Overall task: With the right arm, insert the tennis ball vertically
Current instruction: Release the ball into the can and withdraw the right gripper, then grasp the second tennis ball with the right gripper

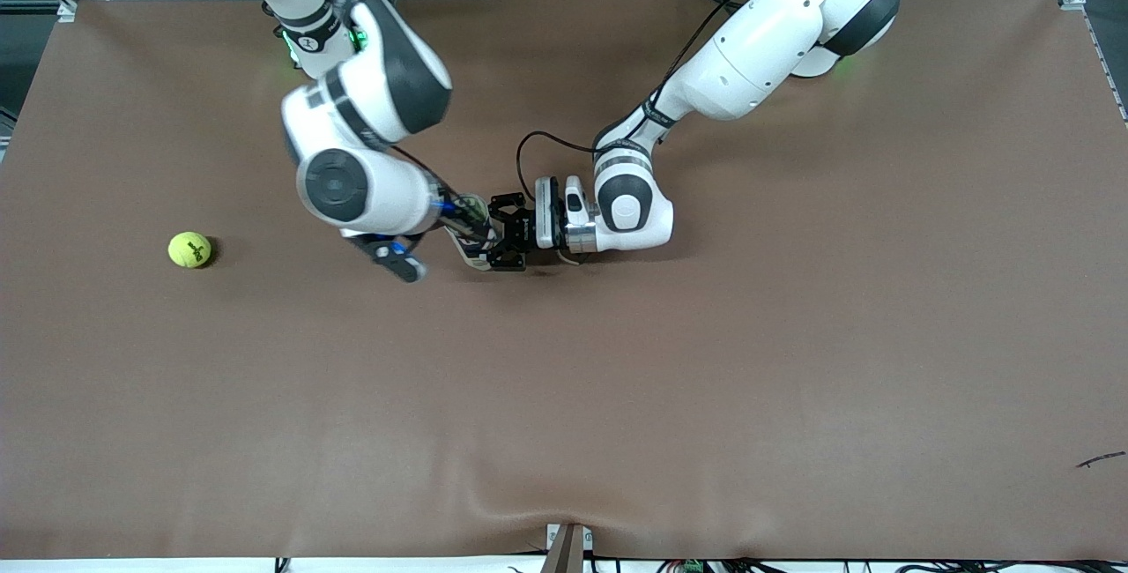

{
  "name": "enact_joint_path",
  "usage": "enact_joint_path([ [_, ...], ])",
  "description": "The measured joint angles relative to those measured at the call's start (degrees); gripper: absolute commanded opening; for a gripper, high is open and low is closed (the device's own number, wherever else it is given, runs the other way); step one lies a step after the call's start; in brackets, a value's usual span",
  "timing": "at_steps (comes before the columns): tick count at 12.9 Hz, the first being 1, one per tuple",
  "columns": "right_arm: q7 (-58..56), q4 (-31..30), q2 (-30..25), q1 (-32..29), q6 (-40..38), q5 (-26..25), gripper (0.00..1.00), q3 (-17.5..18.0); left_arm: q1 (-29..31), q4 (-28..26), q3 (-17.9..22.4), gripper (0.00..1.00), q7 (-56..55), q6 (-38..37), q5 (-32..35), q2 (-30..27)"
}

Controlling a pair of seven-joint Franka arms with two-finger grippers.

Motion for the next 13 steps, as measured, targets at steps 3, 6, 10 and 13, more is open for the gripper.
enact_joint_path([
  [3,-7.8,0.4,-1.1,-9.7,-2.9,-7.4,1.0,-0.4,0.0,0.0,0.0,0.75,0.0,0.0,0.0,0.0],
  [6,-21.4,-3.2,-0.3,-20.0,-2.2,-10.7,1.0,-0.6,0.0,0.1,0.0,0.75,0.0,0.0,0.0,0.0],
  [10,-32.4,-9.7,1.1,-29.2,3.4,-19.4,1.0,-0.7,0.0,0.1,0.0,0.75,0.0,0.0,0.0,0.0],
  [13,-41.7,-17.5,1.5,-35.8,12.8,-21.9,1.0,-0.8,0.0,0.1,0.0,0.75,0.0,0.0,0.0,0.0],
])
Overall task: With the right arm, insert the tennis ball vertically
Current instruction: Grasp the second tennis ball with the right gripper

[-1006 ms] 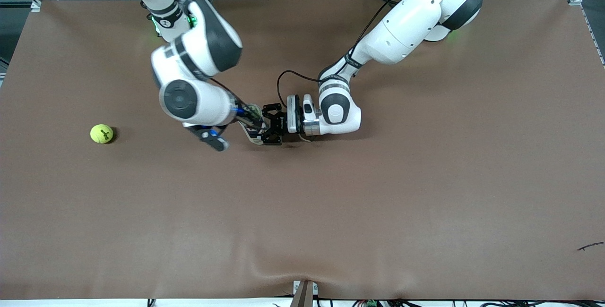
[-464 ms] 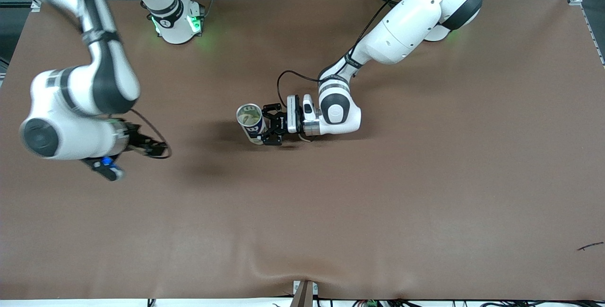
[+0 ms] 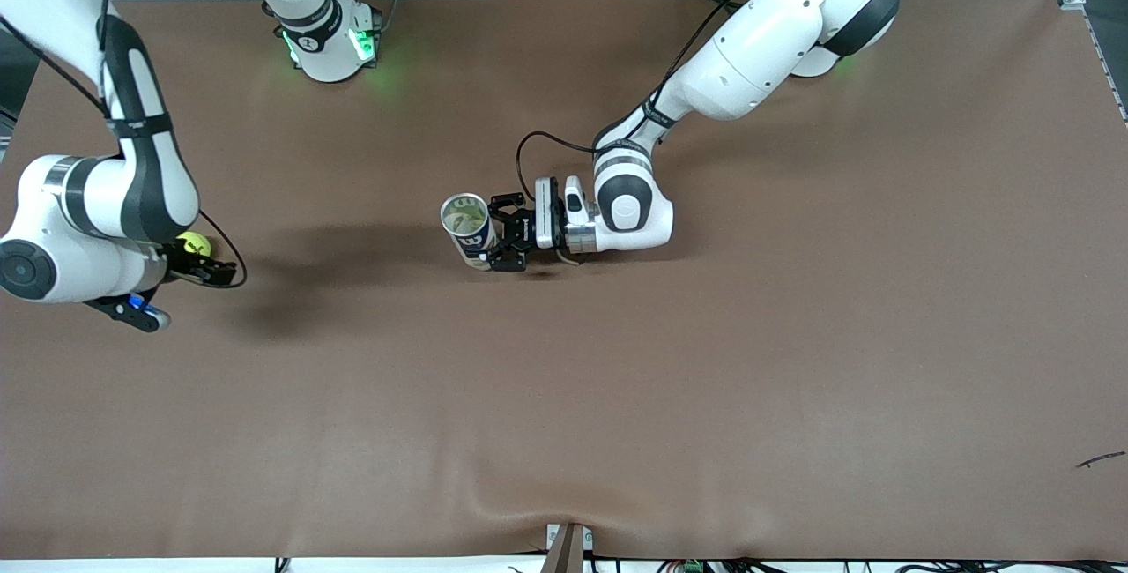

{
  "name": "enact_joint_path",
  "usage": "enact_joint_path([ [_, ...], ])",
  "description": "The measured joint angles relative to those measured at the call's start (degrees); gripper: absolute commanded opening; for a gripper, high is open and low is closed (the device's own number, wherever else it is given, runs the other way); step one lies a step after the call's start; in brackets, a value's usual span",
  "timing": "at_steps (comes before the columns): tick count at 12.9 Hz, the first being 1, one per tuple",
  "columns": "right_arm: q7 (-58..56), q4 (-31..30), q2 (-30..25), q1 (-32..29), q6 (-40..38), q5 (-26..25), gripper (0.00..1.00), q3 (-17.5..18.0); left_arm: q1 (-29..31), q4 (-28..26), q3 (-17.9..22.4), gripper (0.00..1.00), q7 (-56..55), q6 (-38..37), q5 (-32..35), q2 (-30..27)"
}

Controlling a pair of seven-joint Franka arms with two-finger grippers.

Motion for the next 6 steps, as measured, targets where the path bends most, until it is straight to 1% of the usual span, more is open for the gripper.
enact_joint_path([
  [4,-11.4,-4.9,0.6,-9.0,7.1,-0.1,1.0,0.0,0.0,0.0,0.0,0.75,0.0,0.0,0.0,0.0],
  [6,-13.6,-7.3,1.9,-11.0,9.2,-0.1,1.0,0.0,0.0,0.0,0.0,0.75,0.0,0.0,0.0,0.0],
])
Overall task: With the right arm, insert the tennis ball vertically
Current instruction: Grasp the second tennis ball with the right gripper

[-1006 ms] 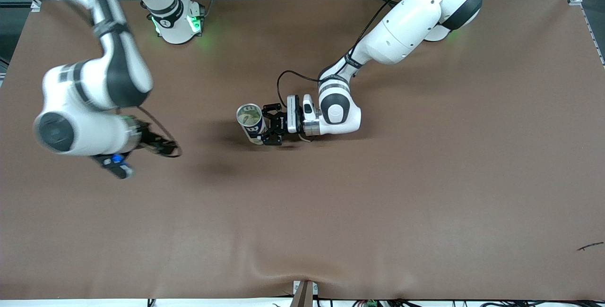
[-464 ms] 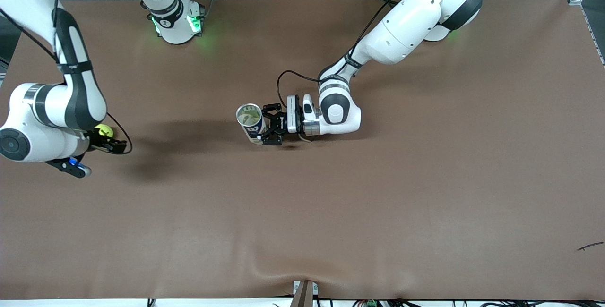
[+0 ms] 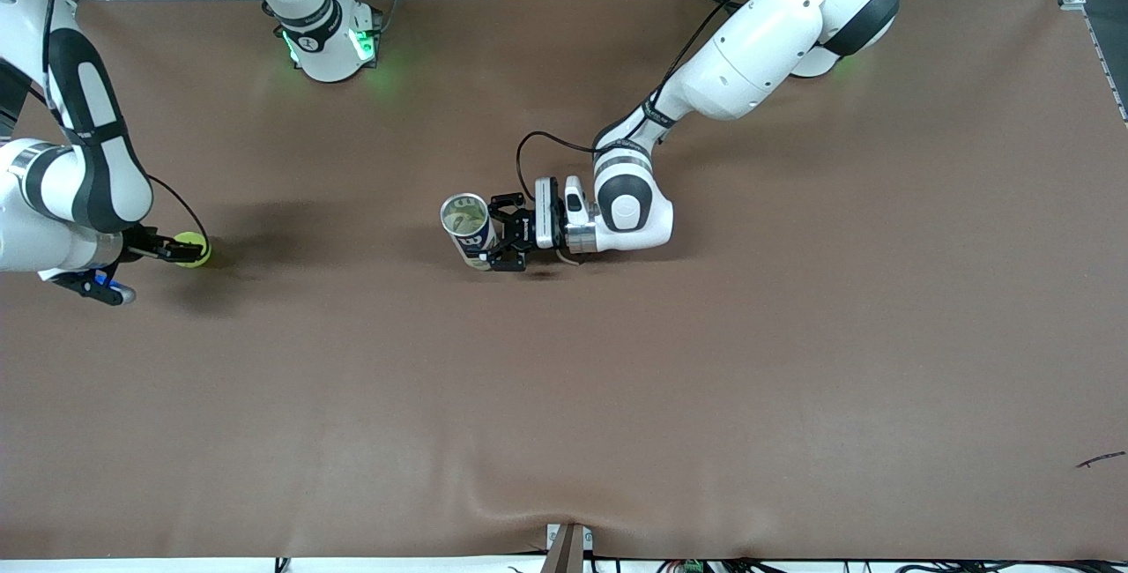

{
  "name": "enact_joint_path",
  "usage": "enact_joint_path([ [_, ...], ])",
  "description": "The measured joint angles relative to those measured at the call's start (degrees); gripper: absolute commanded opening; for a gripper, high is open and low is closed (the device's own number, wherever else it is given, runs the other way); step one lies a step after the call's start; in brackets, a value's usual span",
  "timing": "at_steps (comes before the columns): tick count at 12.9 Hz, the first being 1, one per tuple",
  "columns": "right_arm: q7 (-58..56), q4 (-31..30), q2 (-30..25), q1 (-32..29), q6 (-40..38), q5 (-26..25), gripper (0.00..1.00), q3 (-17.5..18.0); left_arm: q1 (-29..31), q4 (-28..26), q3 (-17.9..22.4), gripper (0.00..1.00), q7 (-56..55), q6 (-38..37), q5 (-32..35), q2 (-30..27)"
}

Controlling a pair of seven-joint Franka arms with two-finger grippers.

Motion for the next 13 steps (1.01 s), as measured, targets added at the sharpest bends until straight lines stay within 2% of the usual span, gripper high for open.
enact_joint_path([
  [4,-0.2,-2.4,3.2,-0.9,6.3,0.0,1.0,0.0,0.0,0.0,0.0,0.75,0.0,0.0,0.0,0.0],
  [7,-0.2,-2.3,3.5,-1.2,7.1,0.0,0.66,0.1,0.0,0.0,0.0,0.75,0.0,0.0,0.0,0.0],
  [9,-0.2,-2.1,3.5,-1.3,7.3,0.0,0.53,0.1,0.0,0.0,0.1,0.75,0.0,0.0,0.0,0.0],
  [13,-0.2,-0.8,3.4,-1.3,7.3,0.0,0.4,0.4,-0.1,0.0,0.1,0.75,0.0,0.0,0.0,0.0],
])
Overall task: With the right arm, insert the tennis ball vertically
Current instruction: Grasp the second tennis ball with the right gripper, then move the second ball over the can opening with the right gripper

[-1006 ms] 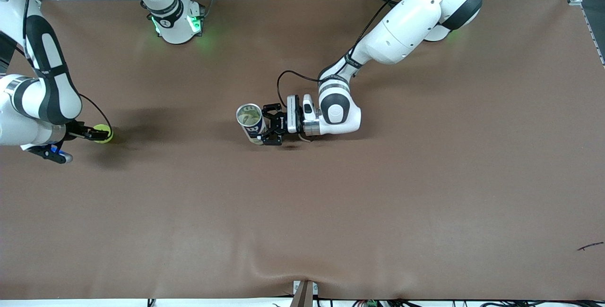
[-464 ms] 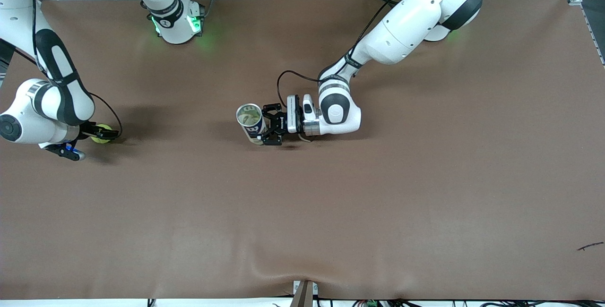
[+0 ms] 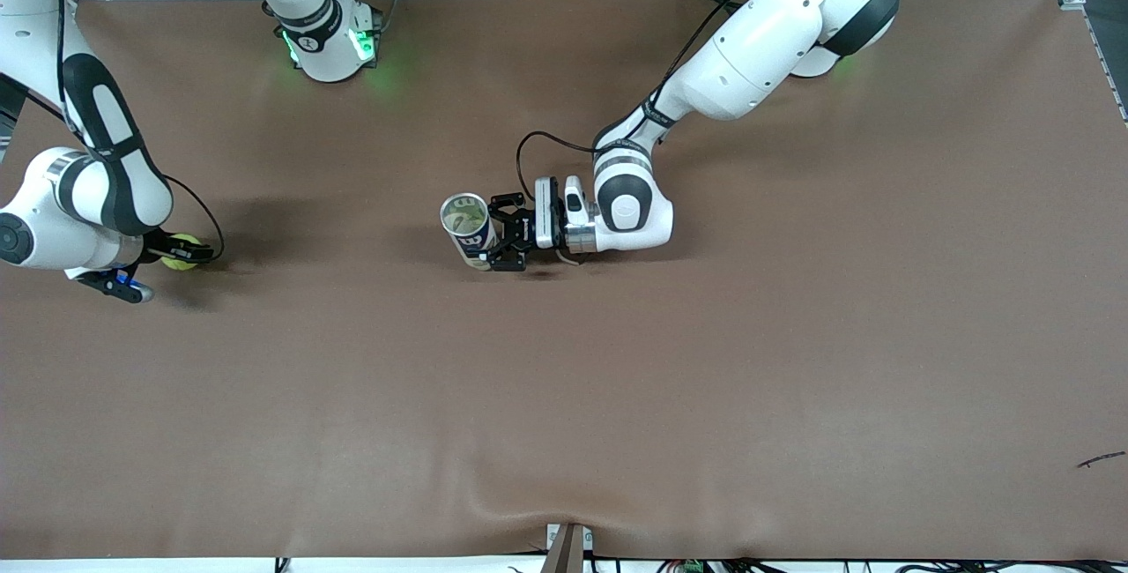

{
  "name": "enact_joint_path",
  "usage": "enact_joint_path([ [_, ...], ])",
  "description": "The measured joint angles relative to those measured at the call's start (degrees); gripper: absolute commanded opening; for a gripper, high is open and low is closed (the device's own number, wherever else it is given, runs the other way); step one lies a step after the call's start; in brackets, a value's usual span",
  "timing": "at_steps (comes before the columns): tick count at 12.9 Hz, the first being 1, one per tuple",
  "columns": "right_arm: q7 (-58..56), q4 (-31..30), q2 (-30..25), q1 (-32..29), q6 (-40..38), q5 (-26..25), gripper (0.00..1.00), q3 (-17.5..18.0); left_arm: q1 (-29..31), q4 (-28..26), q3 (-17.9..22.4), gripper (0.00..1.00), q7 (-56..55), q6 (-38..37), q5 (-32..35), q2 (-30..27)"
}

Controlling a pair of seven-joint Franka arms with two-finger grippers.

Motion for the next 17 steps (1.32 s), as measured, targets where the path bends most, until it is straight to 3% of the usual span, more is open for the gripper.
enact_joint_path([
  [2,0.0,2.7,-1.2,0.4,-4.4,0.1,0.4,1.2,0.0,0.0,0.0,0.75,0.0,0.0,0.0,0.0],
  [5,0.2,10.1,-4.2,4.2,-17.6,2.2,0.4,2.8,-0.1,0.0,0.1,0.75,0.0,0.0,0.0,0.0],
  [8,0.2,14.9,-5.9,10.5,-22.4,3.6,0.4,3.3,-0.2,0.0,0.1,0.75,0.0,0.0,0.0,0.0],
  [10,1.6,15.9,-6.8,17.5,-22.5,4.7,0.4,3.5,-0.2,0.1,0.2,0.75,0.0,0.0,0.0,0.0],
  [14,16.6,22.0,-7.8,36.9,-24.3,4.6,0.4,3.7,-0.3,0.1,0.3,0.75,0.0,0.0,0.0,0.0],
  [17,20.3,27.1,-7.9,44.3,-27.9,4.7,0.4,3.6,-0.3,0.1,0.3,0.75,0.0,0.0,0.0,0.0],
])
